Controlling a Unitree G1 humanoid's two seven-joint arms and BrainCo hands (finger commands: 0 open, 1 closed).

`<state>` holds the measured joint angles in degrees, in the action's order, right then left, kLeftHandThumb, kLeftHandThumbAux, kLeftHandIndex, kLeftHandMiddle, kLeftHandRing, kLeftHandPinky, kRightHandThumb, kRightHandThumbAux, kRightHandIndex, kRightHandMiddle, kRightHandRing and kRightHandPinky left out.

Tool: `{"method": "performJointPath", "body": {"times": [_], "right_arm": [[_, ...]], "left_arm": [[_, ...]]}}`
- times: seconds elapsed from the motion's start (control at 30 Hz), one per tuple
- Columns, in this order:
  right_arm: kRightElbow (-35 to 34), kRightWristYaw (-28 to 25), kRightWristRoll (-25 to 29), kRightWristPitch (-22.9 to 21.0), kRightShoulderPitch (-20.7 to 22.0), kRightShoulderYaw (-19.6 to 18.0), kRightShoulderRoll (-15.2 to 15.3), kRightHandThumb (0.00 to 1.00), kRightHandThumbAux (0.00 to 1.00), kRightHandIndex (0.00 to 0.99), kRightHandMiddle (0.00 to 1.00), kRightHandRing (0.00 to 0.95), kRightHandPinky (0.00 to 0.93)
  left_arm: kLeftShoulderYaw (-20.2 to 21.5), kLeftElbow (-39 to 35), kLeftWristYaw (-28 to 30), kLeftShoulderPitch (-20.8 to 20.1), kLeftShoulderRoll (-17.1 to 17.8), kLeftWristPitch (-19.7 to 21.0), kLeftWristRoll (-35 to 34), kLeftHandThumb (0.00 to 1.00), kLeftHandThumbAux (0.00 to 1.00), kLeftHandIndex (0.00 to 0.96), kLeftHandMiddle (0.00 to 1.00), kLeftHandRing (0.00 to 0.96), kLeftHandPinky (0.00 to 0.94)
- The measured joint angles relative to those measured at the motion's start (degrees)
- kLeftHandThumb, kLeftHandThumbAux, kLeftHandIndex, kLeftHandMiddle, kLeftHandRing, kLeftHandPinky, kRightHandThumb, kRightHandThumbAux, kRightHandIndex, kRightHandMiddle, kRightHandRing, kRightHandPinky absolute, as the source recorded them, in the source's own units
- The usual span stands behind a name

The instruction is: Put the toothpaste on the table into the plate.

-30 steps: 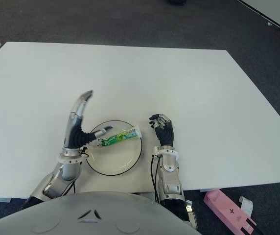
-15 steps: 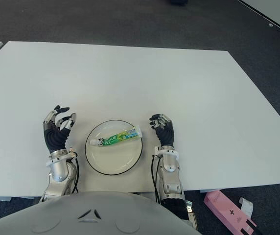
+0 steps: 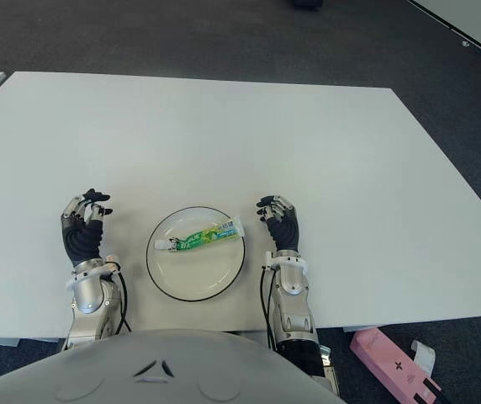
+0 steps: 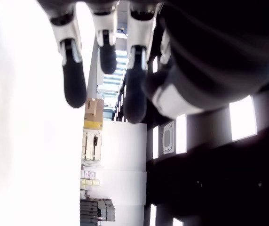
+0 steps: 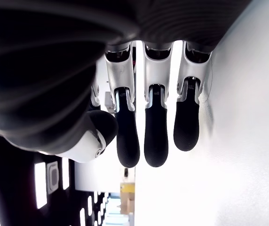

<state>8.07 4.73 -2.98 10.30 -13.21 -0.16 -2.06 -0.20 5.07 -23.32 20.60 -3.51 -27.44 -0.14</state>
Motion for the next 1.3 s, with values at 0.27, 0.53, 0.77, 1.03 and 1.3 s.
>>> {"method": "performJointPath", "body": {"times": [0.27,0.53,0.77,1.03,1.3], "right_arm": [[0.1,-0.1,0.0,0.0,0.2,0.0,0.2,0.708,0.731,0.427,0.496,0.510,0.512],[0.2,-0.5,0.1,0.0,0.2,-0.1,0.3,0.708,0.731,0.427,0.497,0.512,0.522],[0.4,-0.7,0.1,0.0,0.5,-0.3,0.3,0.708,0.731,0.427,0.500,0.516,0.523],[0.6,-0.7,0.1,0.0,0.7,-0.4,0.4,0.708,0.730,0.428,0.499,0.516,0.521],[0.6,-0.7,0.1,0.0,0.7,-0.4,0.3,0.709,0.730,0.427,0.493,0.507,0.510]], "left_arm": [[2.0,0.0,3.2,-0.2,-0.2,1.7,-1.1,0.702,0.717,0.433,0.540,0.524,0.515],[4.6,3.2,9.1,-2.3,1.1,3.6,-4.5,0.703,0.718,0.433,0.550,0.534,0.529],[5.9,3.5,13.9,-3.8,2.6,8.0,-6.3,0.708,0.716,0.433,0.545,0.537,0.518],[6.1,4.8,20.6,-5.1,5.3,9.7,-7.2,0.705,0.716,0.432,0.537,0.529,0.501],[5.9,8.6,28.3,-6.4,7.3,6.2,-7.9,0.696,0.717,0.429,0.527,0.517,0.496]]}}
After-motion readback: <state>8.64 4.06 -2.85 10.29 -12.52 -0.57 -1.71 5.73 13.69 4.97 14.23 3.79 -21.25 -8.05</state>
